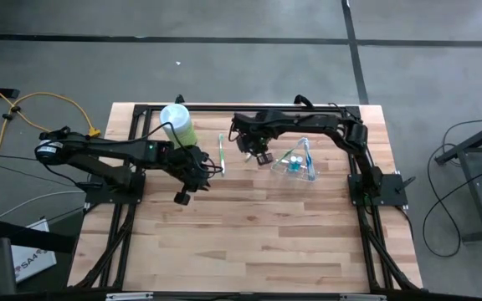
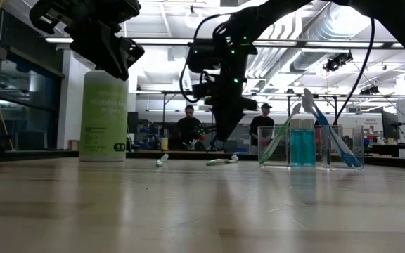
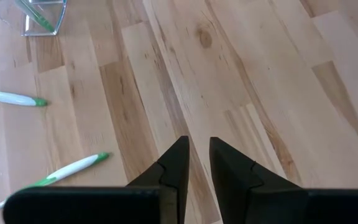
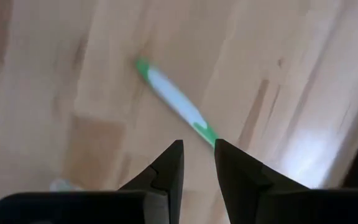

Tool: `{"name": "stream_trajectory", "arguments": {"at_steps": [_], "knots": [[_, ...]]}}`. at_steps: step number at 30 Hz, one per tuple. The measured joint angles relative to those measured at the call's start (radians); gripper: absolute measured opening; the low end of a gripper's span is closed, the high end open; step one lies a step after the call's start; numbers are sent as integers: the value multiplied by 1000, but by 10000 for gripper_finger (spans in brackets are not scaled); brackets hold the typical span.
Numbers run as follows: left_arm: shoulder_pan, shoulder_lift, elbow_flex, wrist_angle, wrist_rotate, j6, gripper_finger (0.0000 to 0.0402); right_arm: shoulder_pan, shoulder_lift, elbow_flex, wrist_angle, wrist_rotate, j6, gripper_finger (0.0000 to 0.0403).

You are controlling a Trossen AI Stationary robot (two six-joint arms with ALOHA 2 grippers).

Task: Pick & Place toothbrushing station
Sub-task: Put the right green toothbrush into the left of the transparent organizer

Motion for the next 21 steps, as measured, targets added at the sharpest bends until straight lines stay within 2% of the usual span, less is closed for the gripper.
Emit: {"name": "stream_trajectory", "arguments": {"at_steps": [6, 9, 15, 21], "knots": [[0, 0, 0, 2, 0, 0, 57, -26, -1, 0, 42, -36, 603, 83], [0, 0, 0, 4, 0, 0, 57, -40, -1, 0, 54, -72, 846, 83], [0, 0, 0, 3, 1, 0, 57, -64, -1, 0, 56, -193, 1043, 83], [0, 0, 0, 3, 1, -1, 57, -61, -1, 0, 52, -136, 1180, 83]]}}
